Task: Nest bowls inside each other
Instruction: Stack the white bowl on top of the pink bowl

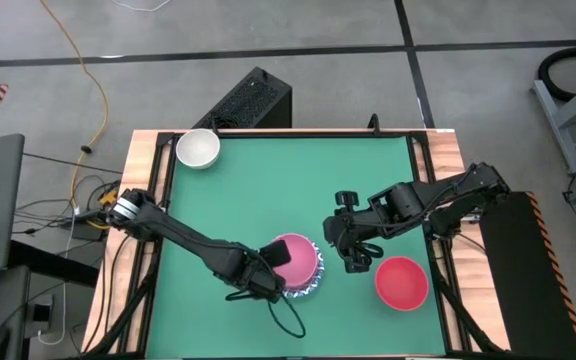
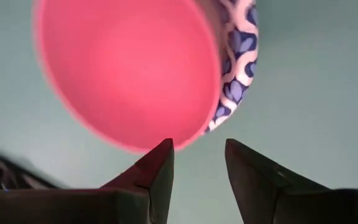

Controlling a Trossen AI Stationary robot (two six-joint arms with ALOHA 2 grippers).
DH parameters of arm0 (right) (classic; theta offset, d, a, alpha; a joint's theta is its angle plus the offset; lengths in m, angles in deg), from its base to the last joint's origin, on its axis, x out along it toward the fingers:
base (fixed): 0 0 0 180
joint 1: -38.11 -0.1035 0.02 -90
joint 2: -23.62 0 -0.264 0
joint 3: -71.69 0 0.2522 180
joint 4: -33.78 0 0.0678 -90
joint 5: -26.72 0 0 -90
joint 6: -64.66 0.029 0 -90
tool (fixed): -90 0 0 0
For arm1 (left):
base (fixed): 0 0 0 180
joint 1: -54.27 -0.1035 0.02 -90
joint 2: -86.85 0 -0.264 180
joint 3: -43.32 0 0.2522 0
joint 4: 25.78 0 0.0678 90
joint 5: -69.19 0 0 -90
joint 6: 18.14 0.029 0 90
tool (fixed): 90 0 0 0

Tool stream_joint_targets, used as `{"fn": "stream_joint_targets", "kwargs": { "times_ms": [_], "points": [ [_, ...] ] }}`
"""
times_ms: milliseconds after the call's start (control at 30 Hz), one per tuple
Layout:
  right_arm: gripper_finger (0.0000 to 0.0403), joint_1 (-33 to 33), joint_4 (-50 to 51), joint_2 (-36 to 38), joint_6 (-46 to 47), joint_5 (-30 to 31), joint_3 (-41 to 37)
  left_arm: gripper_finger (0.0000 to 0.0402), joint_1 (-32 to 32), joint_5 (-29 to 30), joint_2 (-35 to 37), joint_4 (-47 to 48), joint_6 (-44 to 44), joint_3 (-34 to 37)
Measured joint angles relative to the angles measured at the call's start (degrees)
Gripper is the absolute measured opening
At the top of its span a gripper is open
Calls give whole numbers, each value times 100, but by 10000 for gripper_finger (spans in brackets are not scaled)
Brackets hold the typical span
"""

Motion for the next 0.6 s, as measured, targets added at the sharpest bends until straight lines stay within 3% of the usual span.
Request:
{"fn": "stream_joint_targets", "kwargs": {
  "times_ms": [167, 267, 367, 467, 600],
  "points": [
    [217, 0, -24, 0, -36, 0, 0, 135, -259, -360, 100, 1045, -1662, -637],
    [217, 0, -23, 0, -44, -4, 0, 135, -663, -938, 463, 1109, -2370, -466],
    [217, 0, -19, 0, -58, -15, 0, 135, -1133, -1094, 1016, 926, -2867, -20],
    [217, 0, 13, 0, -109, -17, 0, 135, -1591, -731, 1675, 507, -3097, 592],
    [217, 0, 38, 0, -243, -17, 0, 135, -2221, 187, 2679, -357, -3177, 1579]
  ]
}}
